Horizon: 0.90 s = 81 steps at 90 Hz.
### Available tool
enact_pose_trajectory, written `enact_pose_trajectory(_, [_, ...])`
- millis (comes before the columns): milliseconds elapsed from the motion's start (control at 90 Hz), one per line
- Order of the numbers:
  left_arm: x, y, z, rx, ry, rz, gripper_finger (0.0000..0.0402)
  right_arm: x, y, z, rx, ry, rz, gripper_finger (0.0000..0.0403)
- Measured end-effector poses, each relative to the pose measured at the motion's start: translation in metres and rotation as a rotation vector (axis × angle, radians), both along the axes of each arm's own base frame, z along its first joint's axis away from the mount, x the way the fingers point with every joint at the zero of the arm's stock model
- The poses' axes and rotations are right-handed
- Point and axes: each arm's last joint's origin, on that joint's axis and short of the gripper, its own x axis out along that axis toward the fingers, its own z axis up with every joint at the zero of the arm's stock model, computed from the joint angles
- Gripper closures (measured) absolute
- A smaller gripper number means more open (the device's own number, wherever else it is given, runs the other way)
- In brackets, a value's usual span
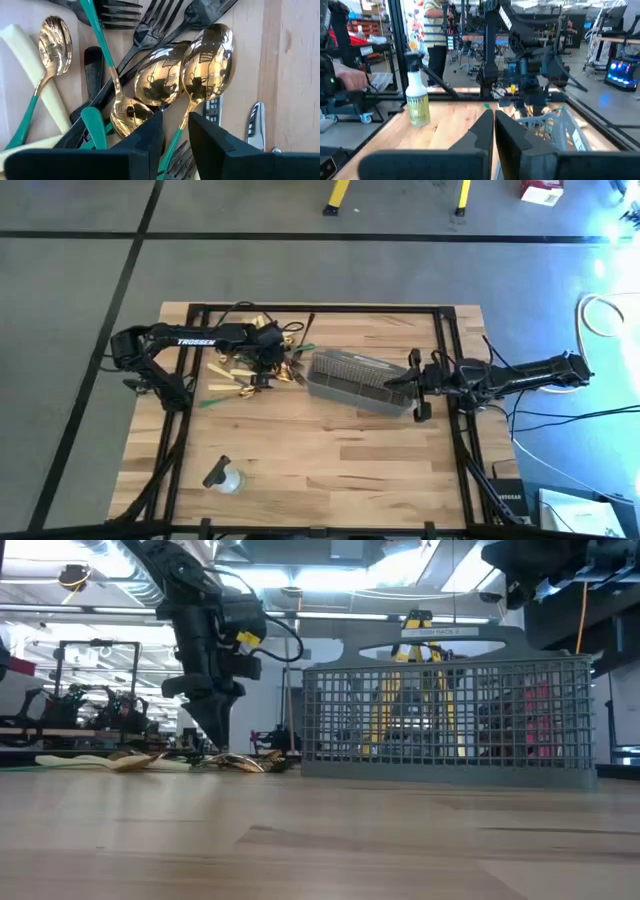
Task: Sort silverware
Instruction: Put the gold spoon into the cutlery rack
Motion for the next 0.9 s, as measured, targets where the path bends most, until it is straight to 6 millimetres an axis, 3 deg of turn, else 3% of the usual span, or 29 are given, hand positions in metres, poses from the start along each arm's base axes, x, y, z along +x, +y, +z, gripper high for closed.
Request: enact_pose_trajectory(900, [-0.0005, -0.0018, -0.0071, -0.012, 0.059, -0.091, 0.0322, -0.0027, 0.0004, 0.0018, 0.013, -0.013, 0.029, 0.0403])
